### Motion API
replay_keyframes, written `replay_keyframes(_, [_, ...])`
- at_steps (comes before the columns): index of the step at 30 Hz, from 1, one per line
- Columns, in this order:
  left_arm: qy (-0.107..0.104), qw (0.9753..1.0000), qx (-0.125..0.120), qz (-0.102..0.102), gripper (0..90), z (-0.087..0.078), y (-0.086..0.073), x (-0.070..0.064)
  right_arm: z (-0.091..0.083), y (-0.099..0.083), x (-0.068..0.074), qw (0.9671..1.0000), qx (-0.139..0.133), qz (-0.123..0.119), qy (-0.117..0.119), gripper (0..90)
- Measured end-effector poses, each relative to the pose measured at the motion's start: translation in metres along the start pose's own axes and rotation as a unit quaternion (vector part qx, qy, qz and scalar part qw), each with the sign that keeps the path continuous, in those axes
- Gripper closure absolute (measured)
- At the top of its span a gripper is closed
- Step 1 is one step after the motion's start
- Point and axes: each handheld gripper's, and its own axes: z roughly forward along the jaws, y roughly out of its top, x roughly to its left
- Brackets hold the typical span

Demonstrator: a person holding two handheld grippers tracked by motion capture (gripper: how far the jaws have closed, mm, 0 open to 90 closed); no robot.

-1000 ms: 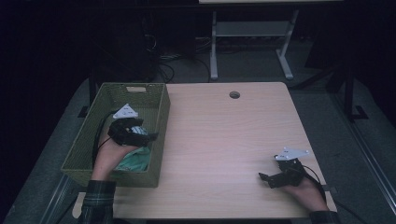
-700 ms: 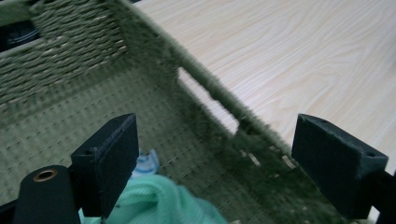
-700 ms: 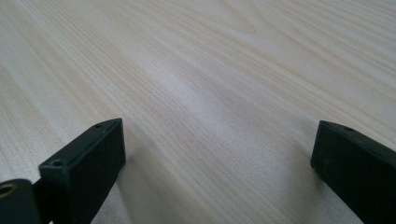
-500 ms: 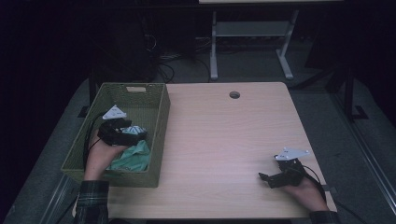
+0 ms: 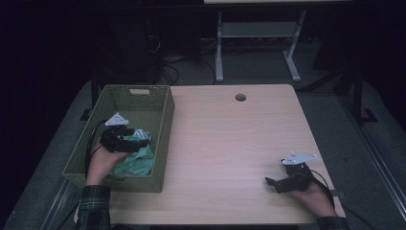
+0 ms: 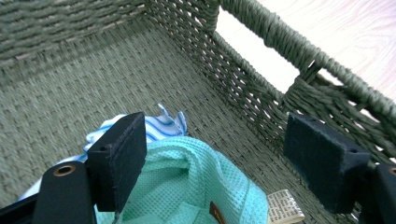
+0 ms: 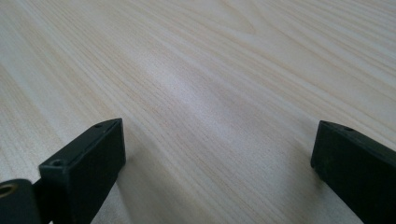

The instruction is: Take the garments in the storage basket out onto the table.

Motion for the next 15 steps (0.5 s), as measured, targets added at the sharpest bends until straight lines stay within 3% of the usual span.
replay_keyframes(8, [-0.004,0.9997,0.026,-0.002,22.5,0.006,-0.003,0.001,0.000,0.000,0.000,1.0000,0.000,0.000,0.000,2.8])
replay_keyframes(11, [-0.008,0.9986,0.052,0.003,22.8,0.012,-0.003,-0.001,0.000,0.000,0.000,1.0000,0.000,0.000,0.000,2.9])
replay_keyframes(12, [-0.008,0.9974,0.071,0.006,22.9,0.017,-0.003,-0.002,0.000,0.000,0.000,1.0000,0.000,0.000,0.000,2.8])
replay_keyframes(13, [-0.008,0.9974,0.071,0.006,22.8,0.017,-0.003,-0.002,0.000,0.000,0.000,1.0000,0.000,0.000,0.000,2.8])
replay_keyframes(15, [-0.006,0.9947,0.102,0.014,22.9,0.023,-0.004,-0.005,0.000,0.000,0.000,1.0000,0.000,0.000,0.000,2.8])
